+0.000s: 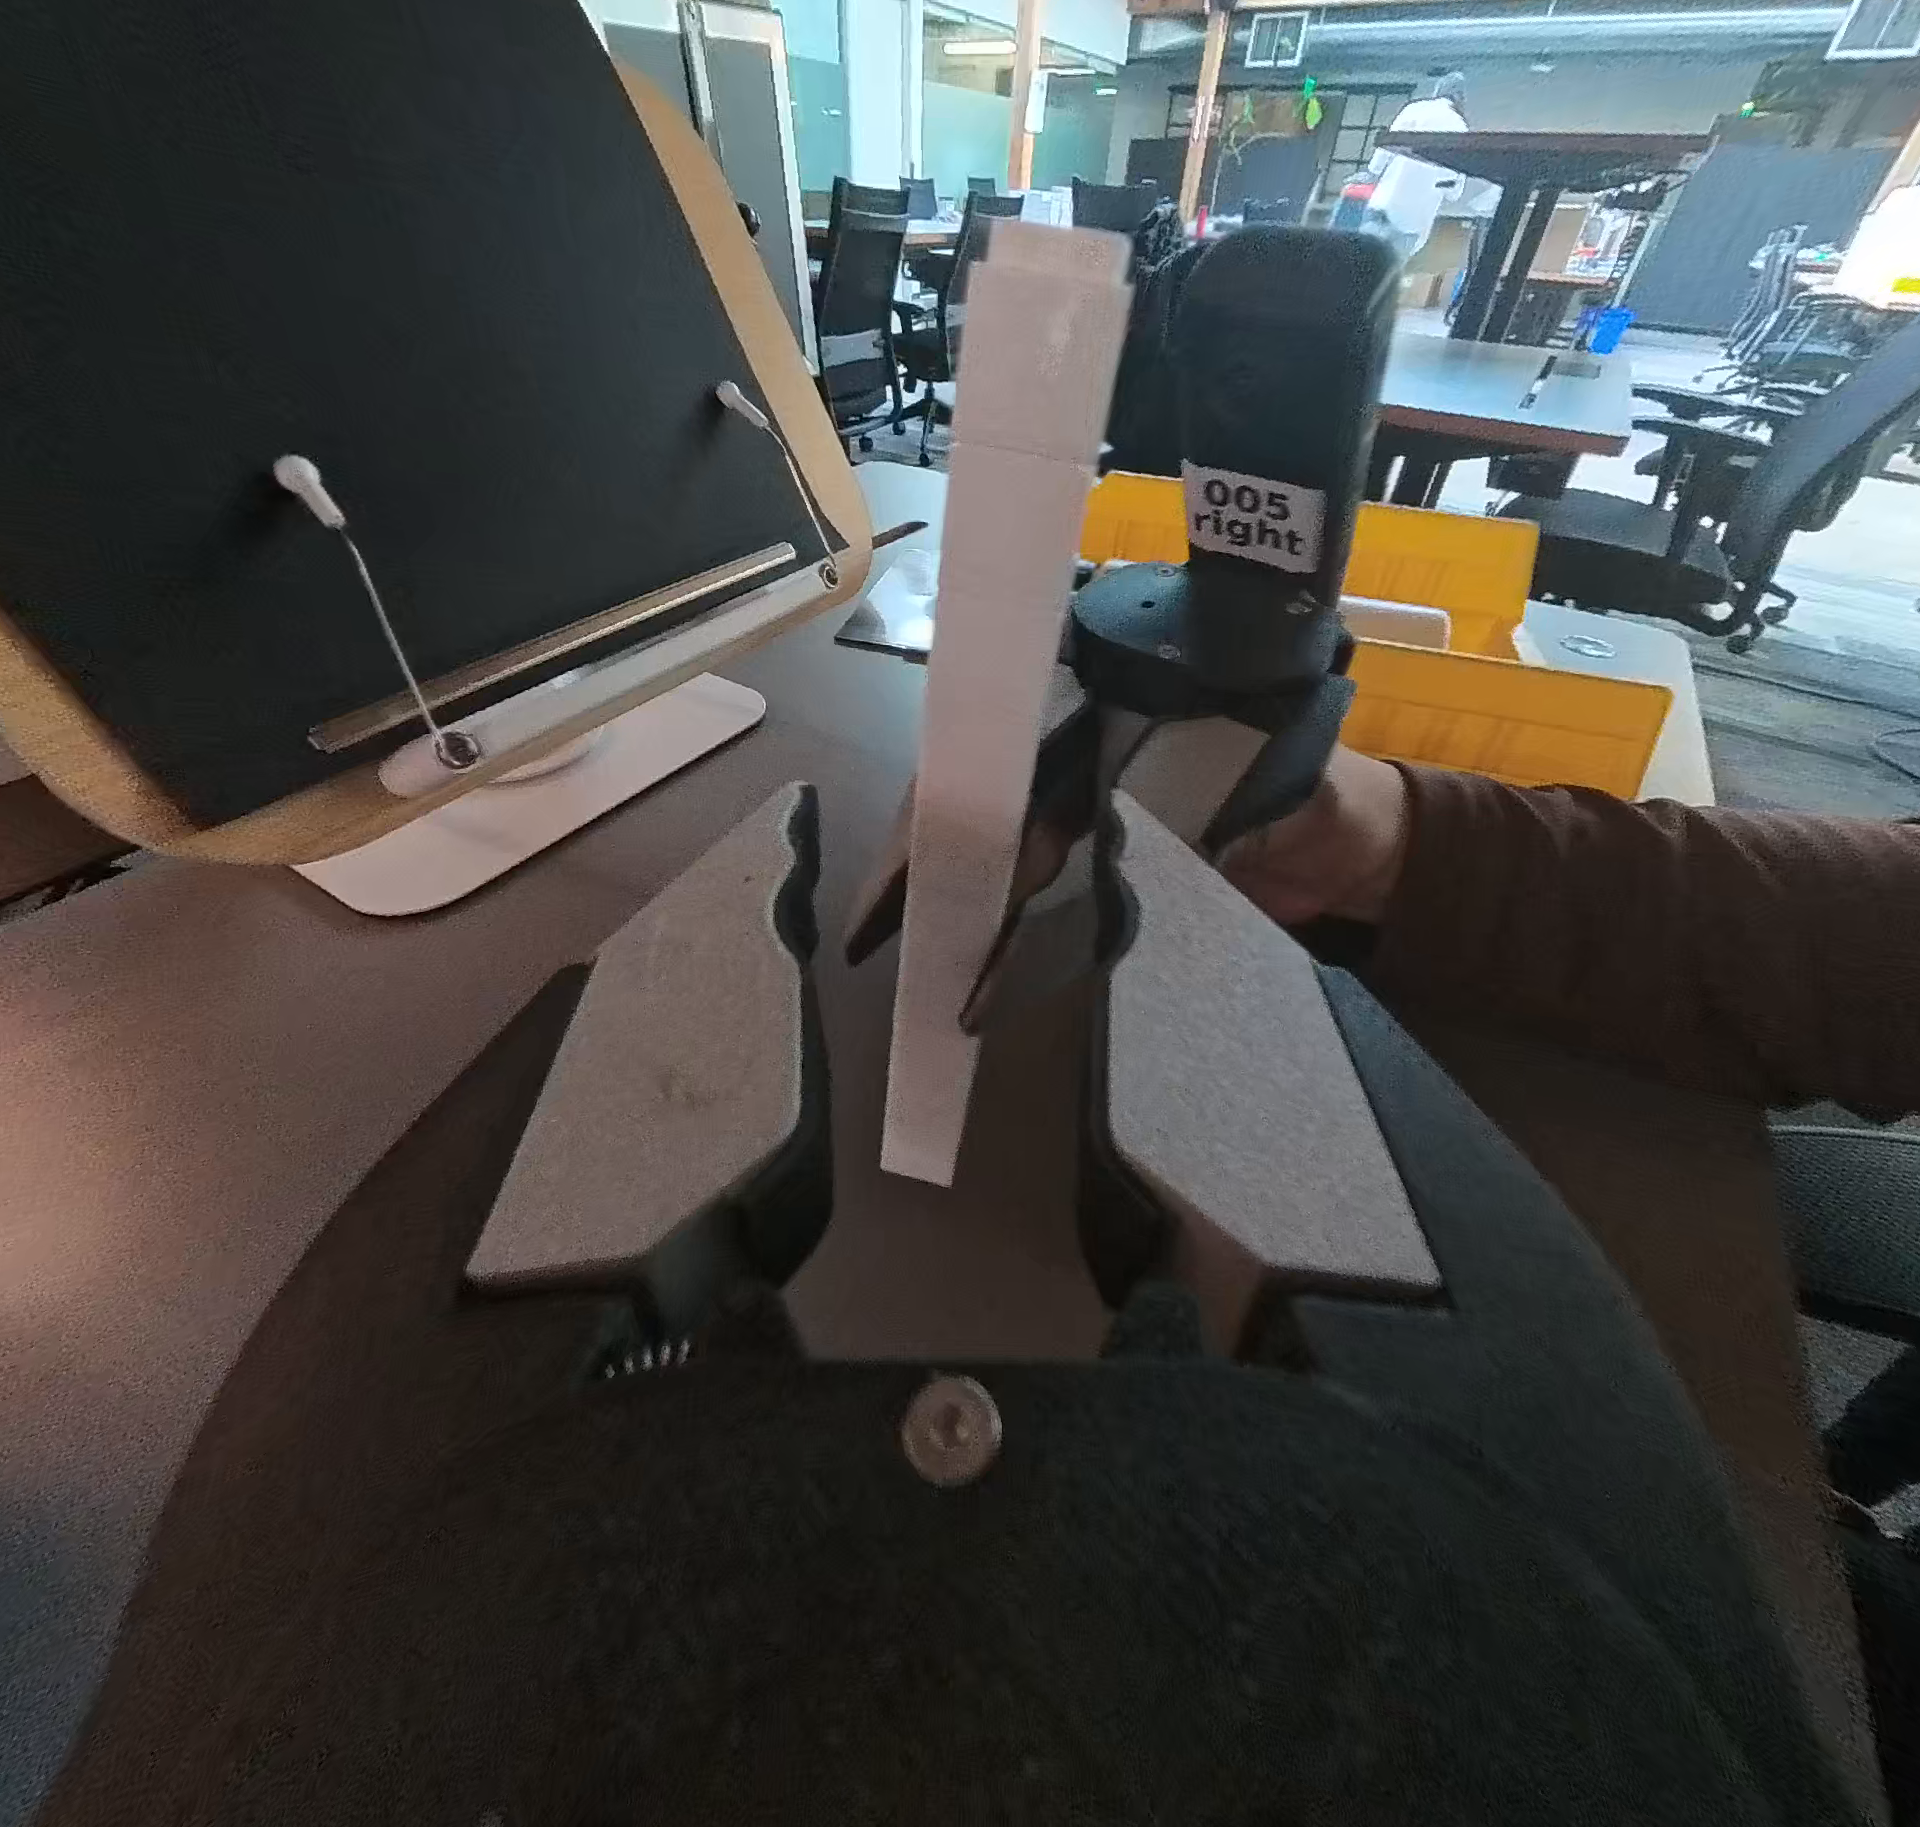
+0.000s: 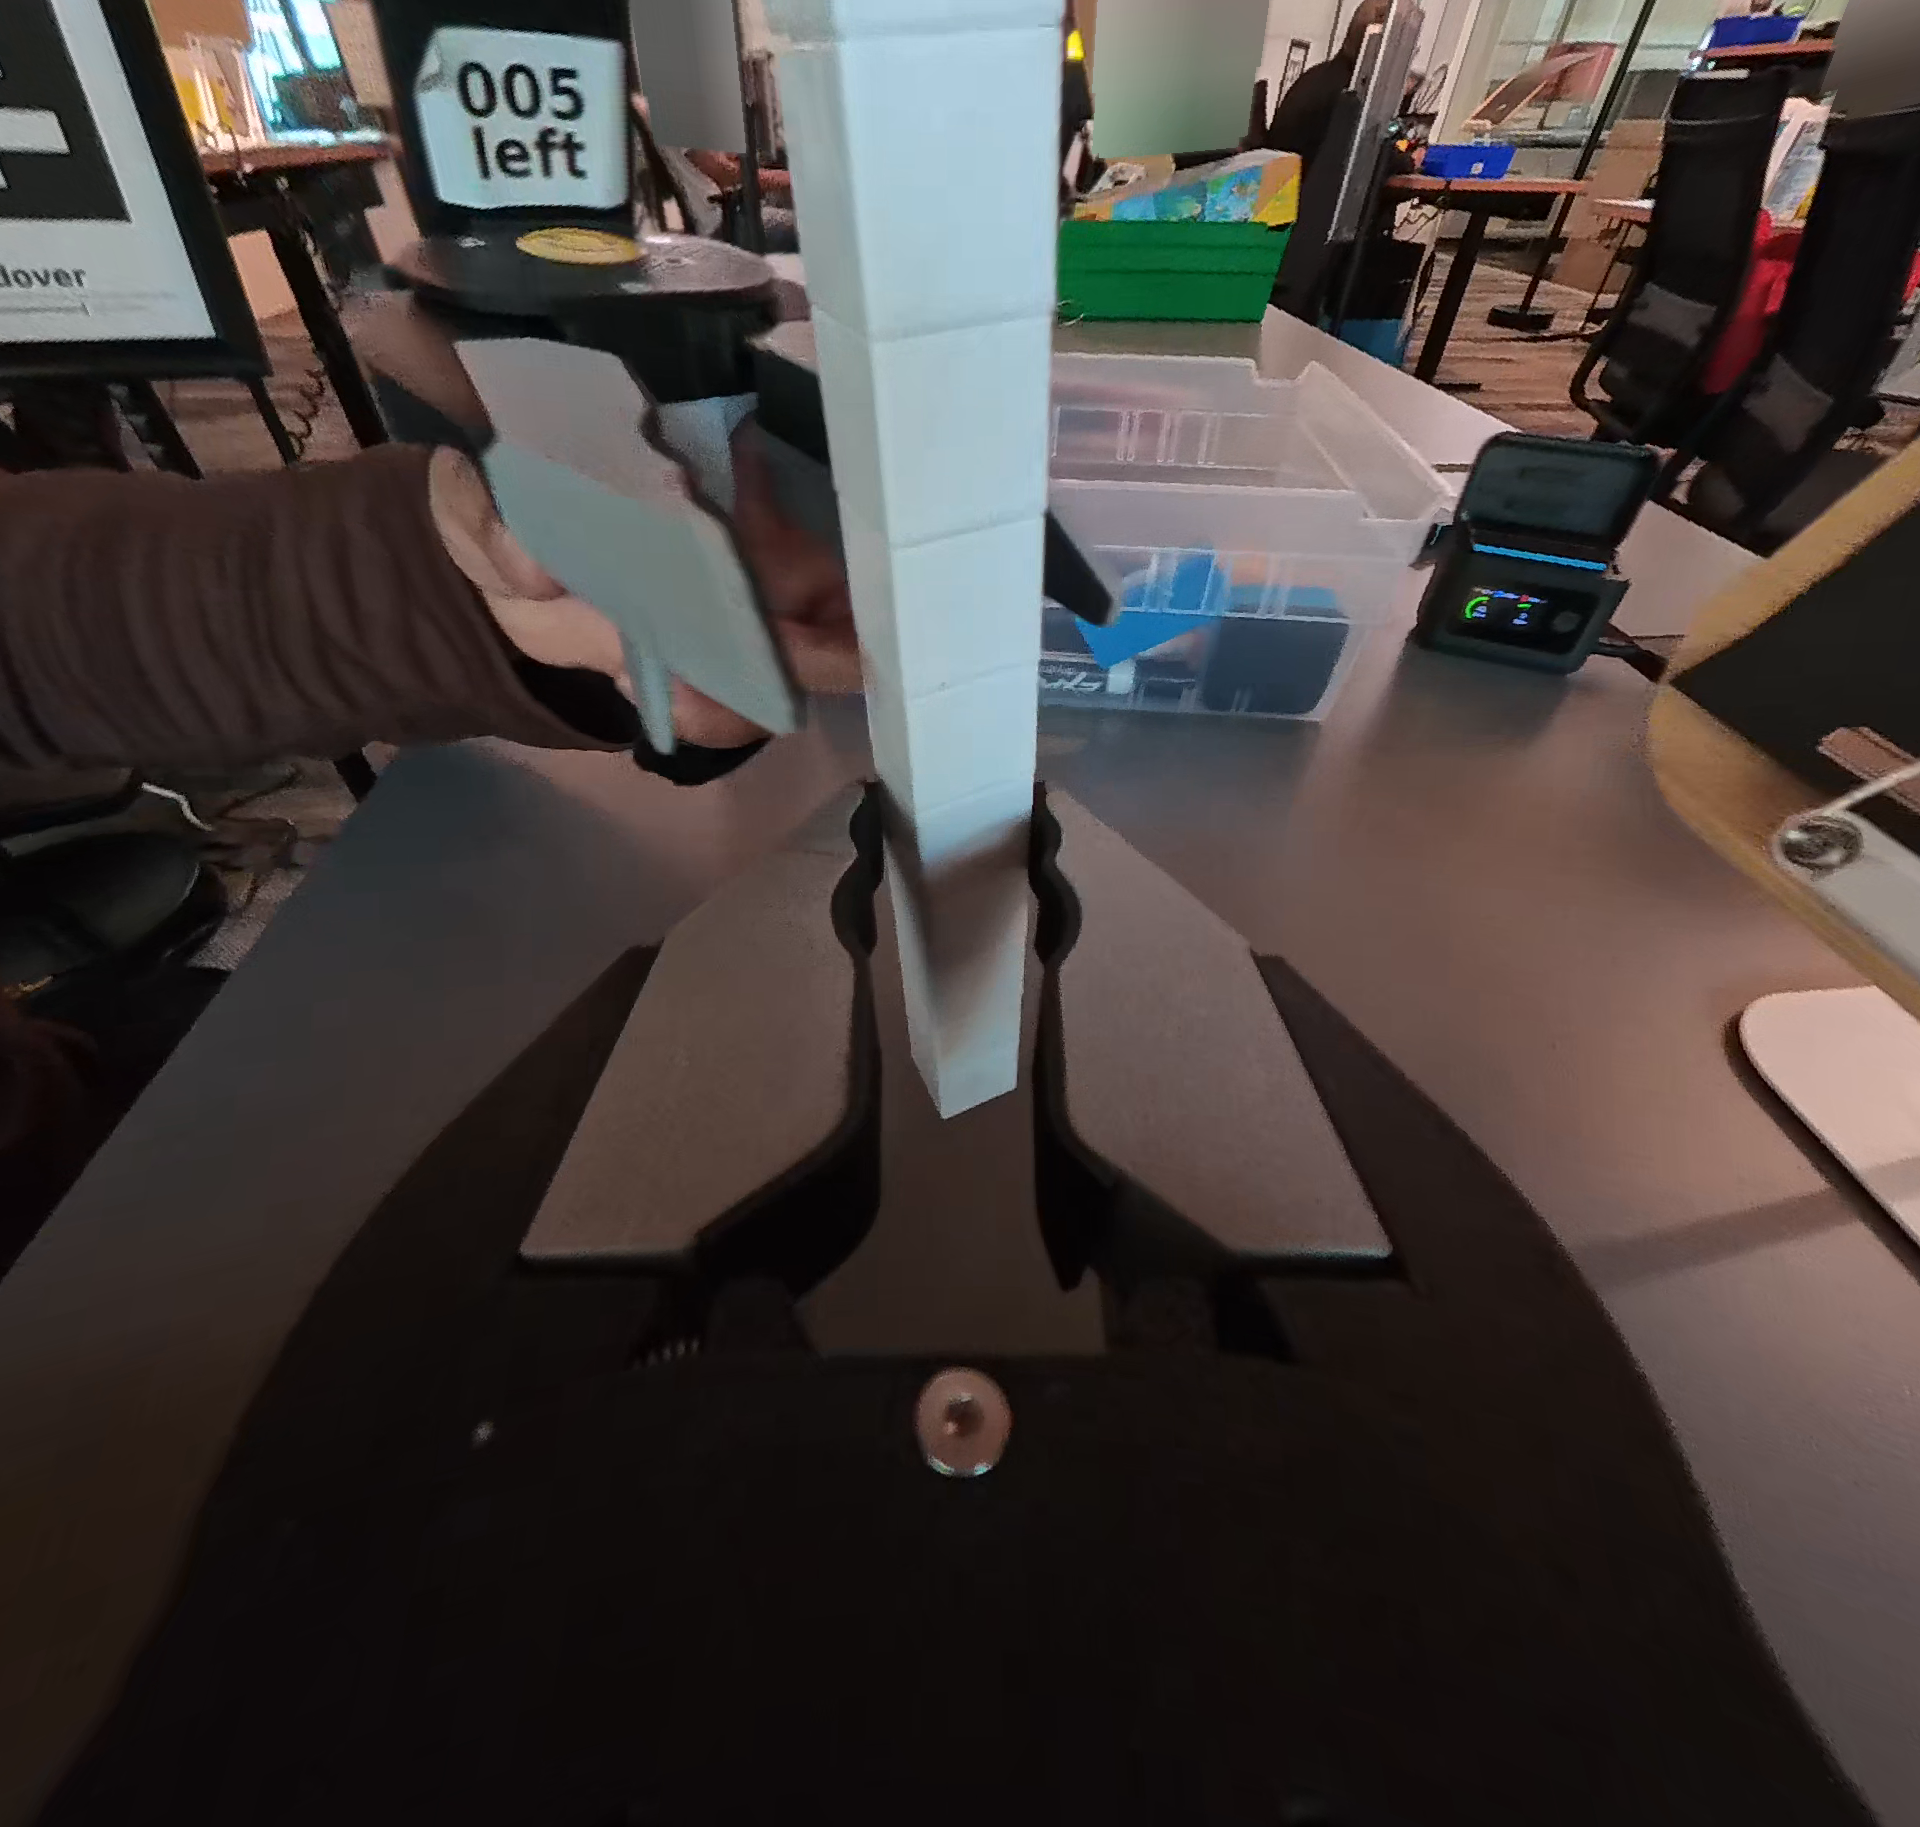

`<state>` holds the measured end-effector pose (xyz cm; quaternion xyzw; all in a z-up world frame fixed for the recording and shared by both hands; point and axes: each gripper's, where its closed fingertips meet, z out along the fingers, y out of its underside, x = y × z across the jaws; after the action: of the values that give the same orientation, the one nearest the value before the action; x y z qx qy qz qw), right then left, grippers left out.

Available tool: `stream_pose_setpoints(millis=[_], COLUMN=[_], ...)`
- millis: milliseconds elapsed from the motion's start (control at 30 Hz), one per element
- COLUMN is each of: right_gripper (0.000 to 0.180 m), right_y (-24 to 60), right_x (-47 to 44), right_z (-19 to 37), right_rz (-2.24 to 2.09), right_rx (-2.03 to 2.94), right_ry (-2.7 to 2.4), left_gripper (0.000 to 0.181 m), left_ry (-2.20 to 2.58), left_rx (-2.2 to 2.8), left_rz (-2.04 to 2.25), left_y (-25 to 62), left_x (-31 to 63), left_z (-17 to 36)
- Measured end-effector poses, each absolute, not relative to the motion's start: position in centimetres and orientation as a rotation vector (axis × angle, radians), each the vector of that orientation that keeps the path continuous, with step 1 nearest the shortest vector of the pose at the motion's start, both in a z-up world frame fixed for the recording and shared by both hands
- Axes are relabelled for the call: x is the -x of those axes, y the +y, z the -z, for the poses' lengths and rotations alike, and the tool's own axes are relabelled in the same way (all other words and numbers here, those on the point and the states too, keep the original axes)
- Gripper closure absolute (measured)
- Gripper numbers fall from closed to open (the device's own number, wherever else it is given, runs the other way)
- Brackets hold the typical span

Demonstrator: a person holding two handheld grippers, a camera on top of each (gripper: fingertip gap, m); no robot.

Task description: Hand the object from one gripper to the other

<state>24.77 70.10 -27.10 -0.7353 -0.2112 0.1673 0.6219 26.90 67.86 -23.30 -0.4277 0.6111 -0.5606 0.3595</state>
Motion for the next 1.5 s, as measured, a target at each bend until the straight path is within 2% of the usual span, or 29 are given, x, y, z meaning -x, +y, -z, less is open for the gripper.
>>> stream_pose_setpoints(millis=[100,167,200,300,400,467,767,833,900,1100,1267,1500], right_gripper=[0.155,0.155,0.150,0.122,0.110,0.108,0.123,0.147,0.161,0.161,0.160,0.160], right_y=[70.2,70.3,70.4,70.4,70.4,70.3,70.7,70.9,71.1,71.0,70.3,69.7], right_x=[-24.7,-25.5,-26.1,-27.5,-28.7,-29.3,-29.8,-29.6,-30.4,-30.9,-31.7,-31.6], right_z=[27.5,27.6,27.5,26.7,25.7,24.9,24.7,25.3,25.9,26.2,25.4,24.7], right_rz=[-0.336,-0.334,-0.341,-0.403,-0.440,-0.448,-0.421,-0.413,-0.355,-0.417,-0.359,-0.329], right_rx=[1.706,1.709,1.710,1.689,1.638,1.598,1.583,1.617,1.645,1.647,1.618,1.595], right_ry=[-0.503,-0.471,-0.438,-0.330,-0.235,-0.186,-0.127,-0.141,-0.114,-0.080,-0.115,-0.163], left_gripper=[0.161,0.162,0.162,0.162,0.162,0.162,0.162,0.162,0.162,0.161,0.148,0.142], left_ry=[1.641,1.659,1.634,1.535,1.480,1.483,1.542,1.543,1.547,1.546,1.580,1.592], left_rx=[1.060,1.043,1.029,0.953,0.883,0.851,0.728,0.698,0.686,0.717,0.788,0.843], left_rz=[1.426,1.353,1.298,1.052,0.703,0.562,0.384,0.353,0.360,0.403,0.518,0.673], left_y=[67.2,67.6,68.2,70.7,73.5,74.1,71.7,71.2,70.8,71.0,71.2,71.1], left_x=[-27.5,-28.1,-28.5,-29.5,-30.5,-31.1,-32.2,-32.2,-32.2,-32.1,-31.5,-30.9], left_z=[23.9,24.0,23.6,22.4,22.5,23.3,26.3,26.5,26.8,27.3,27.8,27.4])
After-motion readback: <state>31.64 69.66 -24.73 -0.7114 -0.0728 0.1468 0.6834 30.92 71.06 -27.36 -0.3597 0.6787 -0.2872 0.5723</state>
